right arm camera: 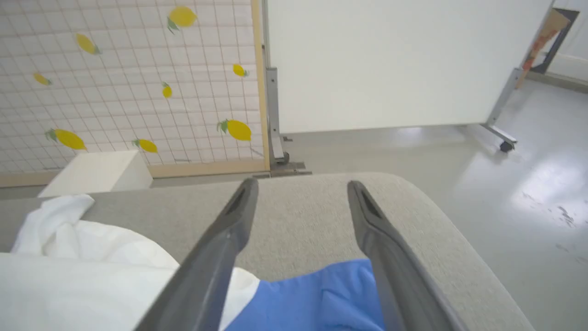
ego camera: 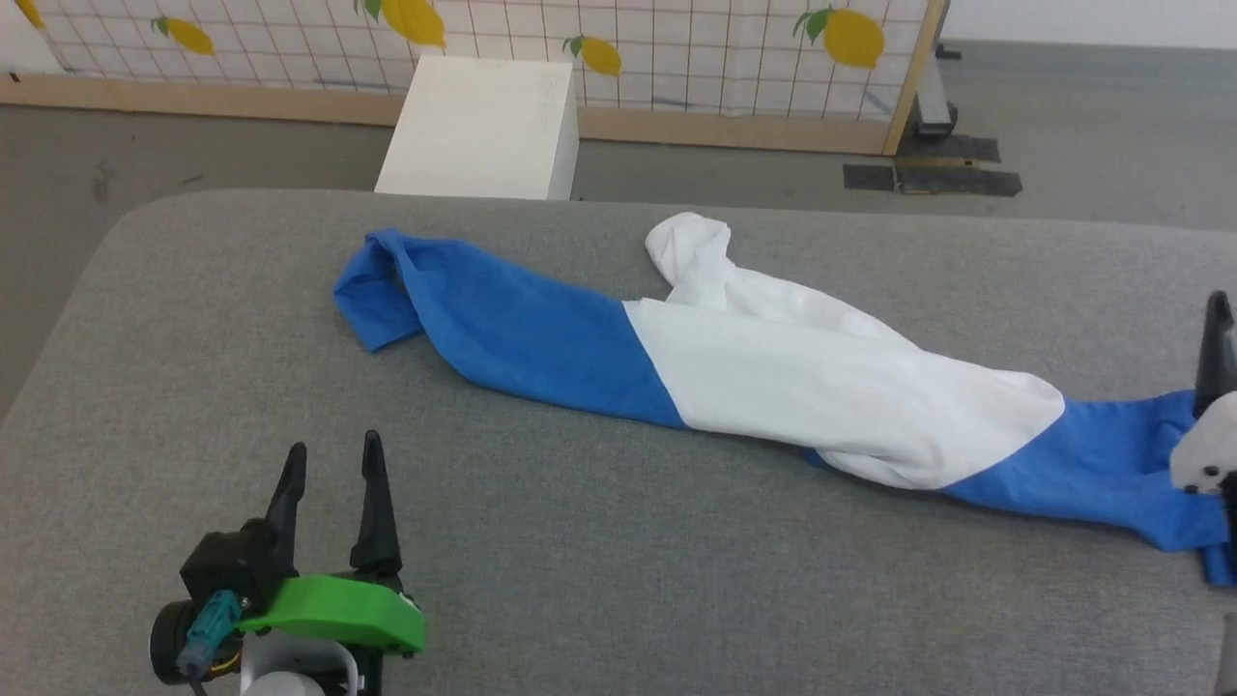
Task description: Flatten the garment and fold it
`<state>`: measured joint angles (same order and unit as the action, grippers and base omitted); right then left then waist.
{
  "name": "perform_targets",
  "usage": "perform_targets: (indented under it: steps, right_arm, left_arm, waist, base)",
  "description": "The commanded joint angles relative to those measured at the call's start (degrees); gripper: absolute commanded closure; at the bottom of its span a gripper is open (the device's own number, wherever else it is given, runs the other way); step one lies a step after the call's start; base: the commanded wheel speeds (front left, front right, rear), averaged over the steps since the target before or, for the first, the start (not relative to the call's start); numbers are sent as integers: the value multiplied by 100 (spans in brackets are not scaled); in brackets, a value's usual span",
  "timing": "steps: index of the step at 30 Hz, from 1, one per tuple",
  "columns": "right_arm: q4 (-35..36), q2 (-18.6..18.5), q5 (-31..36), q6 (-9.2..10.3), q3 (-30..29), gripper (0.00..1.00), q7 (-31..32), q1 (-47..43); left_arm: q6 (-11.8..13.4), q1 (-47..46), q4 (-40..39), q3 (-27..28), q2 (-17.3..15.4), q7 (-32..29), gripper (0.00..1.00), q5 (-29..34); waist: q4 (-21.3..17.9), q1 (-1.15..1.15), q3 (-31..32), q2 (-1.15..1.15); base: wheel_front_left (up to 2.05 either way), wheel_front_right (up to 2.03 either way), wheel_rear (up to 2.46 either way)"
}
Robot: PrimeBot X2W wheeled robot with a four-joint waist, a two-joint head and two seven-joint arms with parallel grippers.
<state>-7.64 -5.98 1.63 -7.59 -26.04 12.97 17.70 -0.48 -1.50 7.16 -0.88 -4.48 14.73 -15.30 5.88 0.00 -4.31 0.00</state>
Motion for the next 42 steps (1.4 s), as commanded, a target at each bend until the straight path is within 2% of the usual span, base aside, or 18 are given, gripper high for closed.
perform_targets:
  steps: [1, 7, 8, 14, 18, 22, 25, 28, 36, 37, 38, 39, 42]
  right_arm:
    - [197, 86, -85, 10, 128, 0, -230, -232]
    - [734, 303, -706, 10, 613, 0, -871, -1294]
    - [230, 308, -1772, 10, 837, 0, -1303, -1890]
    - [-212, 309, -2026, 10, 1069, 0, -1623, -2087]
    - [-138, 310, -1936, 10, 1073, 0, -1635, -1888]
    - [22, 310, -1873, 10, 1109, 0, -1571, -1565]
    - [74, 310, -1903, 10, 1176, 0, -1556, -1363]
    - [37, 310, -1941, 10, 1193, 0, -1594, -1296]
    - [-107, 310, -2002, 10, 1163, 0, -1776, -1257]
    - [-116, 310, -1996, 10, 1167, 0, -1790, -1232]
    - [-120, 310, -1983, 10, 1170, 0, -1800, -1210]
    - [-131, 310, -1968, 10, 1187, 0, -1807, -1181]
    - [-171, 310, -1924, 10, 1237, 0, -1819, -1113]
  left_arm:
    - [-30, -79, 20, -8, 34, 27, 0, 68]
    - [-51, -7, 38, -33, 74, 27, 0, 97]
    - [-35, 80, 65, -1, 94, 27, 0, 89]
    - [56, -420, 411, 109, 89, -197, 0, -221]
    - [37, -1380, 870, 166, -180, -979, 0, -344]
    - [4, -2419, 1673, 150, -538, -2271, 0, -471]
    - [98, -2983, 2245, 197, -783, -3372, 0, -603]
    - [148, -3277, 2583, 170, -917, -4079, 0, -662]
    - [279, -3377, 2898, 94, -1042, -4637, 0, -660]
    - [250, -3358, 2920, 100, -1003, -4669, 22, -718]
    - [225, -3349, 2915, 114, -972, -4649, 92, -764]
    - [180, -3329, 2904, 112, -959, -4593, 100, -791]
    - [47, -3262, 2776, 251, -885, -4225, 100, -983]
  waist:
    - [-70, 0, 106, 0]
    - [-146, 0, 259, 0]
    - [-267, 0, 333, 0]
    - [-407, 0, 324, 0]
    - [-613, 0, 66, 0]
    - [-895, 0, -342, 0]
    - [-1136, 0, -678, 0]
    - [-1274, 0, -912, 0]
    - [-1324, 0, -1312, 0]
    - [-1302, 0, -1326, 0]
    - [-1278, 0, -1333, 0]
    - [-1247, 0, -1325, 0]
    - [-1143, 0, -1225, 0]
  base:
    - [0, 0, 0]
    - [0, 0, 0]
    - [0, 0, 0]
    - [0, 0, 0]
    - [0, 0, 0]
    - [0, 0, 0]
    - [0, 0, 0]
    - [0, 0, 0]
    - [0, 0, 0]
    - [0, 0, 0]
    - [0, 0, 0]
    - [0, 0, 0]
    - [0, 0, 0]
